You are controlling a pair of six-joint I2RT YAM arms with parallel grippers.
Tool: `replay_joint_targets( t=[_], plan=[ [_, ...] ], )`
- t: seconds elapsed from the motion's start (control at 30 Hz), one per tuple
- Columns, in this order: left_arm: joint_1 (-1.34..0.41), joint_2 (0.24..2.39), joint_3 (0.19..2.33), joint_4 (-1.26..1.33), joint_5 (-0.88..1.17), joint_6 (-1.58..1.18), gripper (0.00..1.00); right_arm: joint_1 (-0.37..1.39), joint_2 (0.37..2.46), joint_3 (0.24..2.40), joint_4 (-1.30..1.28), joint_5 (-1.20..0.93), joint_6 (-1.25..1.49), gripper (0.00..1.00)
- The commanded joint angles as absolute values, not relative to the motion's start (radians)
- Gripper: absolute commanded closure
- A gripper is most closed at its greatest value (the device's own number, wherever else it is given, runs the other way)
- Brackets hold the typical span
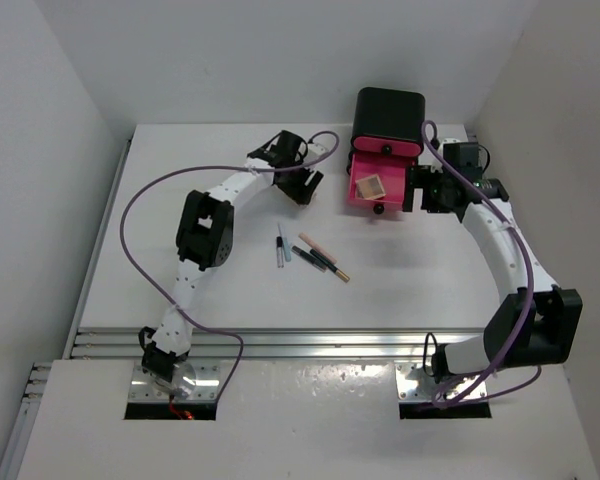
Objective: Organize the makeup
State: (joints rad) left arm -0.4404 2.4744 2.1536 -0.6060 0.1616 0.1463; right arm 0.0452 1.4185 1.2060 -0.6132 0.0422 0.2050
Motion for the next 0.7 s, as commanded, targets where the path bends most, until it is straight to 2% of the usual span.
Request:
replay_joint_targets(
  t=[0.0,0.3,0.5,0.67],
  plan=[
    [-0.442,2.39,2.244,-0.6,0.245,0.215,0.78,0.028,1.375,1.198,-0.562,0.043,0.196,0.0],
    [-0.598,2.258,2.229,-0.408,0.299,0.561,0.8,-0.034,1.338,1.131,-0.511,0.005,0.218,0.0],
    [-0.684,2.332,2.229,-0.251,0.363,0.583,0.8,-0.06,1.313,1.111,-0.497,0.006,0.219,0.0],
    [-0.713,2.39,2.2,-0.105,0.276,0.603,0.77,-0.069,1.298,1.089,-0.492,-0.029,0.216,0.0]
  ],
)
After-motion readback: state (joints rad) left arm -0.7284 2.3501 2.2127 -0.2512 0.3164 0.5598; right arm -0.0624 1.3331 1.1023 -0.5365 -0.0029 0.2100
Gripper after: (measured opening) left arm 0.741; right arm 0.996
